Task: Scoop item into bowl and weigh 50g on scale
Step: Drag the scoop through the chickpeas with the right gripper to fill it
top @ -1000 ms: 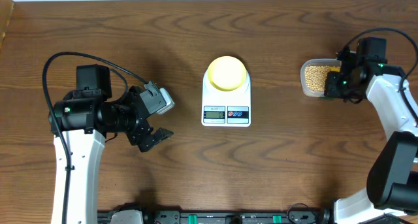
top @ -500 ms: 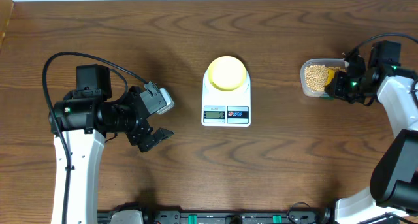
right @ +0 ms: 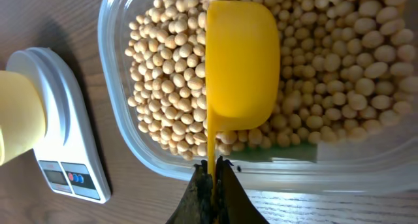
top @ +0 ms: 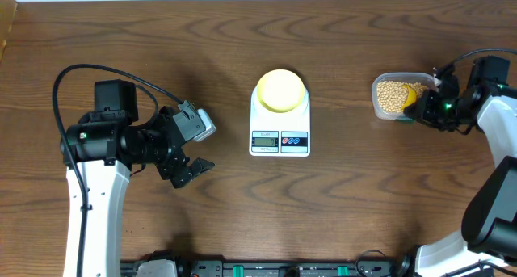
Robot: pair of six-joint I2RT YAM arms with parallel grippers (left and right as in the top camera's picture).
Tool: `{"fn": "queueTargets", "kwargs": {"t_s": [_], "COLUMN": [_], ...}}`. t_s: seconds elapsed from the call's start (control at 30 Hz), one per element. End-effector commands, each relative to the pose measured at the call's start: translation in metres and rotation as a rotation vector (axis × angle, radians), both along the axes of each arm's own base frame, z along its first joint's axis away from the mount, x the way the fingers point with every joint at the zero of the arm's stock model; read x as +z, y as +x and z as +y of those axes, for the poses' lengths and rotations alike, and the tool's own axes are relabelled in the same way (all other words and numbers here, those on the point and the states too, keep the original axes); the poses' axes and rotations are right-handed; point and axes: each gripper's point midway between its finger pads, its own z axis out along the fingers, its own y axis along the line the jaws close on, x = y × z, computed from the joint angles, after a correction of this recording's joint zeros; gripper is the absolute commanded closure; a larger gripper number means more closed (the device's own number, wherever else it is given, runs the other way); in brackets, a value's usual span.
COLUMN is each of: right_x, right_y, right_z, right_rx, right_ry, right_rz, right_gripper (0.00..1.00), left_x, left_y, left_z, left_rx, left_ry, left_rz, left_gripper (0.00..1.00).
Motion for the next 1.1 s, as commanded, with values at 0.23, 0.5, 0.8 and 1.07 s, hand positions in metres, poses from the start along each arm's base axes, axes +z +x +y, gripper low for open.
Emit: {"fn": "queueTargets", "kwargs": {"t_s": [0.23, 0.5, 0.8, 1.07], "right_x": [-0.018, -0.018, -0.013, -0.006], "right_y": [-0.005, -0.005, -0.003, -0.003], "right_z": [0.000, -0.001, -0.001, -0.010], "right_rx": [-0.054, -0.095, -0.130, -0.180], "right_ry": [0.152, 0.175, 0.233, 0.299], "right_rz": [0.068, 0.089, 0.090, 0.077], "right_gripper": [0.99, 0.99, 0.99, 0.99], "left_x": [-0.003, -0.003, -0.003, -0.003], "left_y": [-0.002, -0.002, -0.002, -0.002], "left_z": [0.000, 0.000, 0.000, 0.000], "left_rx": [-0.015, -0.015, -0.014, -0.015], "left_ry": [0.008, 0.008, 0.009, 0.008], "left_rz": [-0.001, -0.001, -0.001, -0.001], "left_gripper": [0.02, 0.02, 0.02, 0.02]}}
